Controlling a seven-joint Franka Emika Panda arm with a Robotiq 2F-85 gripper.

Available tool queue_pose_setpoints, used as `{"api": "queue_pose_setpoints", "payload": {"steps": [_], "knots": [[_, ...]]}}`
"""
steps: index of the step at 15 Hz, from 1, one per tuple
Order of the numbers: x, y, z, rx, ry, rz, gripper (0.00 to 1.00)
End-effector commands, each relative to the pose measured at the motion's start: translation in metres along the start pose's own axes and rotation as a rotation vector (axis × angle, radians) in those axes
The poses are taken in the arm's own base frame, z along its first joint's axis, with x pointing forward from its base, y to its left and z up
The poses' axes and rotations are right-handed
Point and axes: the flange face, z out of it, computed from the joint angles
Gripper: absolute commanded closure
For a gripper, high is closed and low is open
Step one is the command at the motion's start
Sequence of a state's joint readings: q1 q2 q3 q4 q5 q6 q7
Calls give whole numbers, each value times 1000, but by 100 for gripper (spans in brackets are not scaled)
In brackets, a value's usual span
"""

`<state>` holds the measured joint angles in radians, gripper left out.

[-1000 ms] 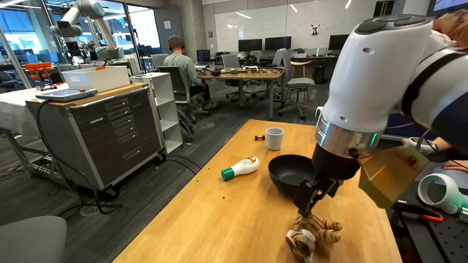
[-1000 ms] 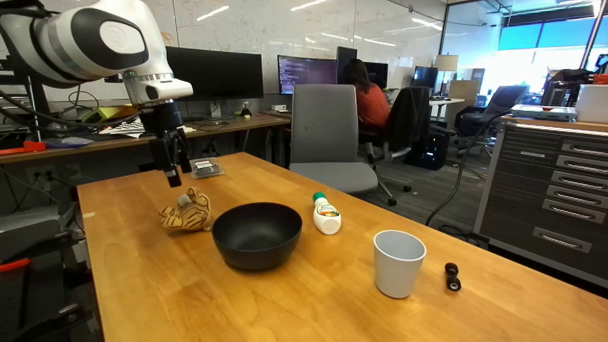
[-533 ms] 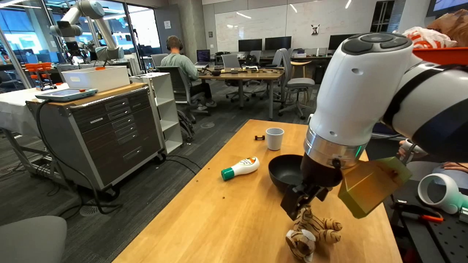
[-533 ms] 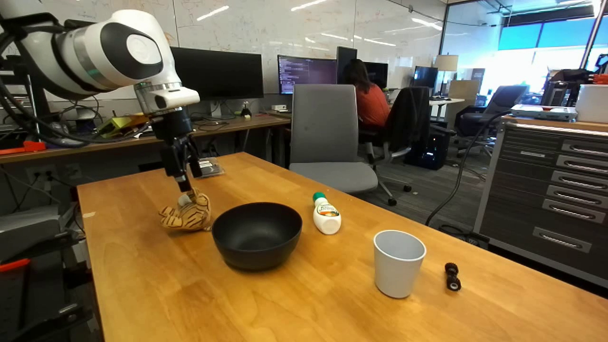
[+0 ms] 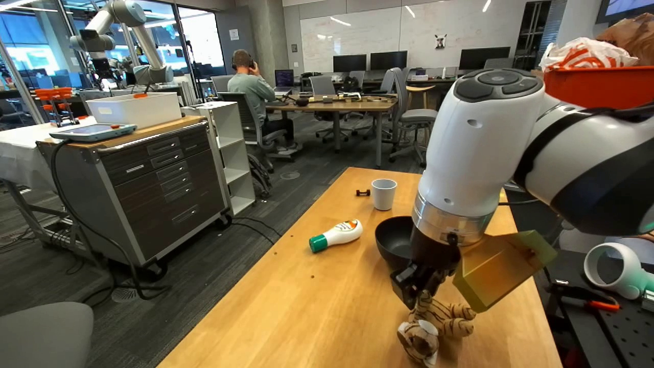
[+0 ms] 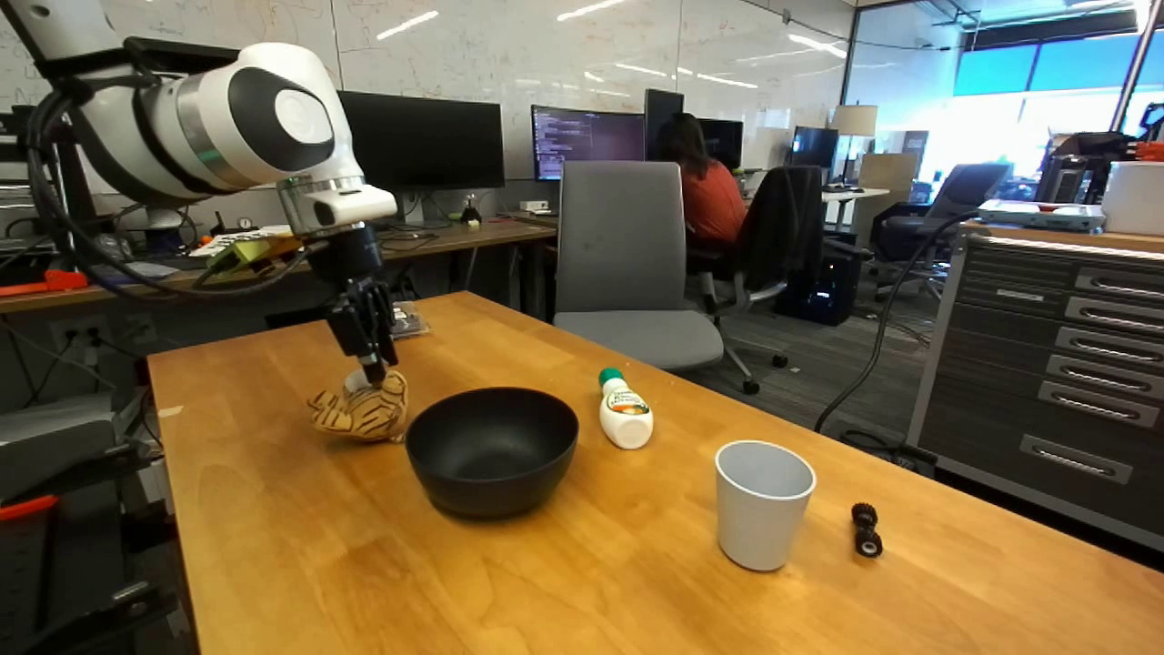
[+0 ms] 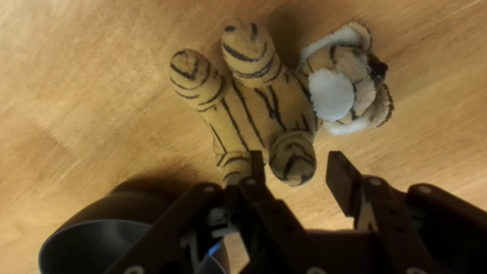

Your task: Pick up the tiger plush toy and place it in the black bowl

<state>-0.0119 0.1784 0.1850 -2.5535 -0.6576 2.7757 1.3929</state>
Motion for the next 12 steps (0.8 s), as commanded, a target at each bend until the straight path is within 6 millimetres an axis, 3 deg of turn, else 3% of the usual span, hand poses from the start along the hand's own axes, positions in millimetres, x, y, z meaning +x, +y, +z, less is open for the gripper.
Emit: {"api": "queue_pose_setpoints", "payload": {"steps": [1, 5, 9, 12], "knots": [[2, -7, 4, 1, 4, 7, 82], [-3, -5, 4, -22, -32, 2, 94], [-4, -3, -8, -41, -93, 16, 90], [6, -1, -26, -31, -144, 42, 89]]}}
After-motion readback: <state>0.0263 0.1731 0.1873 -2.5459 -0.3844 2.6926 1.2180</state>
